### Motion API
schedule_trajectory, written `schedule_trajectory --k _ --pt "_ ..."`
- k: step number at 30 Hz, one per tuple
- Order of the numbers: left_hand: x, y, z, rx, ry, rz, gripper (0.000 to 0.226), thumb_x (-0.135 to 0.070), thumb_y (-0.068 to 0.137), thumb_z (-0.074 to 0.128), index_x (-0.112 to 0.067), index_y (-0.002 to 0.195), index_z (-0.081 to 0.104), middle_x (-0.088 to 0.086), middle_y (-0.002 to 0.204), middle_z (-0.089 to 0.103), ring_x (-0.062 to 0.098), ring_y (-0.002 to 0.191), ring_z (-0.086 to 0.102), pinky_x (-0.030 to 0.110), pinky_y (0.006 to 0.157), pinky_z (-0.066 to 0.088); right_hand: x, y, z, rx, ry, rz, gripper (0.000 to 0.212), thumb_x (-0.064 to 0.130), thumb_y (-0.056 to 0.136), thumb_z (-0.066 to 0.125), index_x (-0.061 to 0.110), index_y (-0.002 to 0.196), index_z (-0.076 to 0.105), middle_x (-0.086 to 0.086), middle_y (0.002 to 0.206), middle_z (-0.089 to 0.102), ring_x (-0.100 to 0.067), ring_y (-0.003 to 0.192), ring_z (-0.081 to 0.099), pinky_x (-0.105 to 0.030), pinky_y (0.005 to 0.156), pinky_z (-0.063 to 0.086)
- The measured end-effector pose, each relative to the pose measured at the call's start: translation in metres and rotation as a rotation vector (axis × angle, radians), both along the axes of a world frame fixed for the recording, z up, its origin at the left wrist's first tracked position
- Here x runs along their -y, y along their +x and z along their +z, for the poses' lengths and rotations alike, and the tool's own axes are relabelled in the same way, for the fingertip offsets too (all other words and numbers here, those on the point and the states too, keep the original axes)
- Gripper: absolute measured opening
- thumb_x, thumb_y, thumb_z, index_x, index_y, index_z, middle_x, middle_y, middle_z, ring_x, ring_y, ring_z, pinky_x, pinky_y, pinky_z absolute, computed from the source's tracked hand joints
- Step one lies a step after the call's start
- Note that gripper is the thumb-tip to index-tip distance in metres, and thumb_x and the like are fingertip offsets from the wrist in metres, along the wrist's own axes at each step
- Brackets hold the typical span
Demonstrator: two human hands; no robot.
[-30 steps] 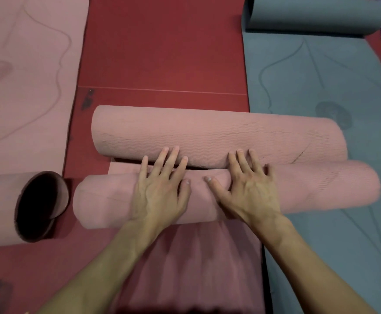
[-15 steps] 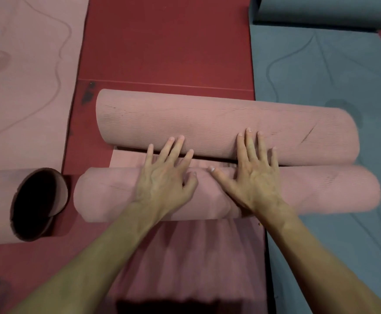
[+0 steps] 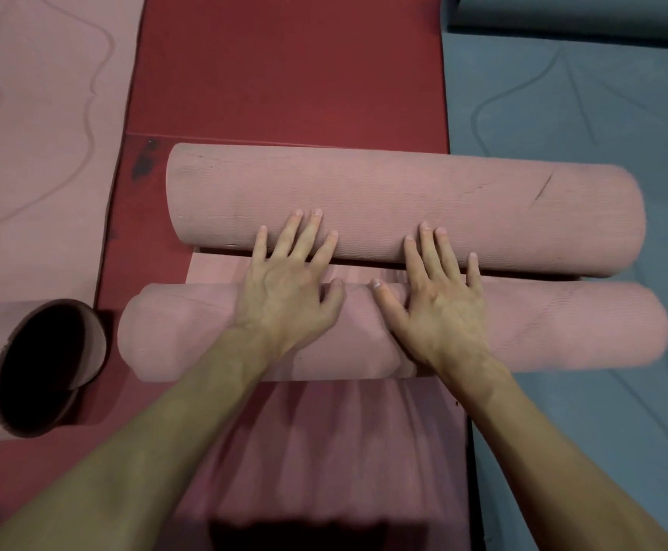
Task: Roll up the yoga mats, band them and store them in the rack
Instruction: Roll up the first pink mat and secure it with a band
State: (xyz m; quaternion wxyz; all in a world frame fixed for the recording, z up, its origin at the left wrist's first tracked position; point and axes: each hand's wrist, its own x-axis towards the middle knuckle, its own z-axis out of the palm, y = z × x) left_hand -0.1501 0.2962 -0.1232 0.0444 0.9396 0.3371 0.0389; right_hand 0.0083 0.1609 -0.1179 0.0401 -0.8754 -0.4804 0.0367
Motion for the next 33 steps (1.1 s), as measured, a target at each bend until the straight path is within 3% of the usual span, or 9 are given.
schedule_trajectory --k 7,11,16,22,28,33 --pt "0.011 0.003 0.001 0.069 0.044 0.031 0.071 -0.054 0.098 0.029 -0.02 0.159 0.041 0.006 0.169 0.031 0.022 0.157 0.025 0.056 0.127 0.016 -0.01 0.006 -0.003 -0.008 -0.01 -0.01 0.093 0.076 0.094 0.013 0.018 0.167 0.012 0.002 0.175 -0.004 -0.015 0.161 -0.008 -0.056 0.129 0.005" --pt "0.017 0.003 -0.008 0.117 -0.042 0.049 0.074 -0.057 0.097 0.029 -0.022 0.161 0.037 0.005 0.171 0.026 0.018 0.158 0.022 0.054 0.128 0.014 -0.011 0.007 -0.005 -0.01 0.051 -0.011 0.092 0.073 0.096 0.017 0.014 0.166 0.015 -0.001 0.175 0.0 -0.017 0.161 -0.004 -0.059 0.127 0.01" --pt "0.008 0.009 -0.009 0.122 0.011 0.034 0.071 -0.054 0.098 0.034 -0.018 0.158 0.043 0.007 0.169 0.03 0.021 0.156 0.029 0.06 0.125 0.021 -0.018 0.012 -0.005 -0.052 0.129 -0.009 0.091 0.07 0.097 0.026 0.01 0.165 0.022 -0.005 0.174 0.008 -0.022 0.162 0.002 -0.063 0.126 0.012" --pt "0.013 0.004 -0.008 -0.011 -0.042 0.035 0.074 -0.057 0.098 0.025 -0.022 0.163 0.031 0.004 0.173 0.014 0.019 0.16 0.012 0.055 0.129 0.012 -0.007 0.005 -0.004 -0.031 0.184 0.005 0.087 0.066 0.097 0.037 0.007 0.161 0.032 -0.009 0.173 0.019 -0.024 0.161 0.011 -0.062 0.125 0.013" --pt "0.008 0.009 -0.008 -0.002 -0.063 0.041 0.075 -0.057 0.098 0.028 -0.021 0.163 0.033 0.005 0.173 0.011 0.019 0.161 0.008 0.058 0.127 0.013 -0.012 0.009 -0.001 -0.05 0.191 0.026 0.104 0.084 0.09 0.034 0.009 0.163 0.029 -0.008 0.174 0.013 -0.023 0.162 0.004 -0.063 0.126 0.008" --pt "-0.006 0.012 -0.009 -0.012 -0.084 -0.008 0.082 -0.057 0.09 0.03 -0.018 0.163 0.032 0.008 0.174 0.01 0.022 0.161 0.008 0.06 0.126 0.015 -0.013 0.013 0.007 0.06 0.169 0.132 0.111 0.091 0.085 0.037 0.011 0.162 0.033 -0.011 0.173 0.016 -0.027 0.161 0.007 -0.065 0.125 0.008"
